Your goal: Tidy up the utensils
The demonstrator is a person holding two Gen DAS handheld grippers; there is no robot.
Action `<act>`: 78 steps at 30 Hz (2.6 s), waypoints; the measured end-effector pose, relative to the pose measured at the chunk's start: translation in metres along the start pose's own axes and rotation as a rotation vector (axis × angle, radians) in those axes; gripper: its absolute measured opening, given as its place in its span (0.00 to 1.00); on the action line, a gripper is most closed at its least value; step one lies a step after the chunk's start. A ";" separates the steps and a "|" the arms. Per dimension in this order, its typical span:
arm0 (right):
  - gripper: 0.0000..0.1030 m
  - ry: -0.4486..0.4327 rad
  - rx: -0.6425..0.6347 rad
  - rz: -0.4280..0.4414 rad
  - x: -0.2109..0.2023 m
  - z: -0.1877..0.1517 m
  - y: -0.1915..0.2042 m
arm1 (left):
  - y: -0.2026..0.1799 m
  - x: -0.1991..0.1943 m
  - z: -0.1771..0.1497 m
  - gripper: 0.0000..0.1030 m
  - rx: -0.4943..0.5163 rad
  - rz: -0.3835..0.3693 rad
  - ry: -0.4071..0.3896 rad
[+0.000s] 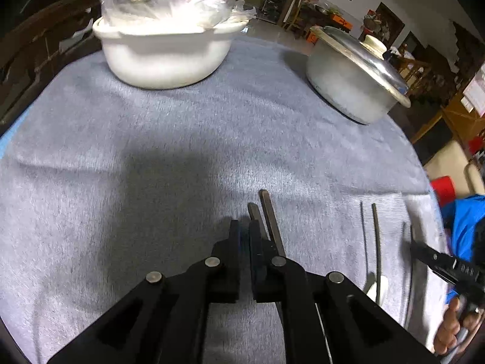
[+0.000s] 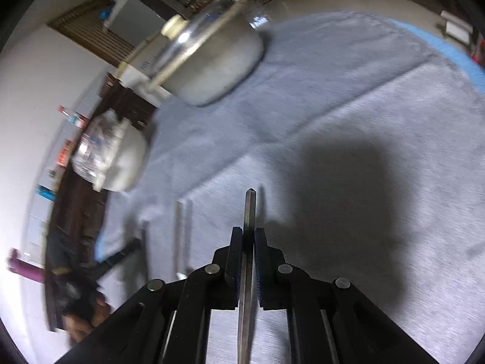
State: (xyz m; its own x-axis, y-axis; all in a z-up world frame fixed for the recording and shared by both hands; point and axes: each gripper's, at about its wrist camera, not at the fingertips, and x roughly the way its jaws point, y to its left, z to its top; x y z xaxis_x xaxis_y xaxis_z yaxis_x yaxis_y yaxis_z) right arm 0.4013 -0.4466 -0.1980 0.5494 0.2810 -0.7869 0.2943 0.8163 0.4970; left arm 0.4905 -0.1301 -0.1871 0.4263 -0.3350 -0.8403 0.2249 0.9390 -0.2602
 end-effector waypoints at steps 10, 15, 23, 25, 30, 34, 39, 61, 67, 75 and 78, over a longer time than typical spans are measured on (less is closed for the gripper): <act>0.10 0.082 -0.157 -0.217 0.009 -0.005 0.027 | -0.019 0.001 -0.003 0.00 0.186 0.128 0.009; 0.10 0.136 -0.182 -0.258 0.012 -0.002 0.032 | -0.014 -0.005 -0.007 0.00 0.271 0.157 0.057; 0.10 0.135 -0.125 -0.200 0.006 -0.003 0.022 | 0.006 -0.021 -0.003 0.00 0.080 -0.044 0.052; 0.10 0.134 -0.120 -0.186 0.003 -0.002 0.019 | 0.003 -0.017 -0.001 0.00 0.057 -0.048 0.073; 0.10 0.135 -0.103 -0.160 -0.002 -0.002 0.014 | -0.001 0.001 0.006 0.02 -0.015 -0.041 0.127; 0.10 0.131 -0.104 -0.144 -0.001 -0.002 0.012 | -0.001 0.002 0.012 0.04 -0.077 -0.046 0.149; 0.10 0.133 -0.100 -0.120 -0.003 -0.002 0.007 | -0.003 0.003 0.018 0.23 -0.128 -0.084 0.173; 0.09 0.119 -0.069 -0.094 -0.005 -0.002 0.002 | -0.031 0.008 0.015 0.23 -0.013 0.068 0.163; 0.09 0.118 -0.064 -0.091 -0.004 -0.003 0.002 | -0.034 0.013 0.017 0.32 0.033 0.141 0.160; 0.09 0.113 -0.053 -0.088 -0.004 -0.004 0.001 | -0.033 0.014 0.003 0.31 0.141 0.250 0.198; 0.09 0.117 -0.058 -0.097 -0.003 -0.003 0.002 | -0.020 0.009 0.000 0.28 0.107 0.239 0.208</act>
State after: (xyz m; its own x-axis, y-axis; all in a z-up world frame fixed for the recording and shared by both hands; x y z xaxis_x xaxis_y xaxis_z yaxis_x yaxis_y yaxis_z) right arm 0.3981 -0.4446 -0.1953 0.4250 0.2538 -0.8689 0.2936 0.8693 0.3975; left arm 0.4900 -0.1522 -0.1892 0.2926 -0.0731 -0.9534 0.2362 0.9717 -0.0020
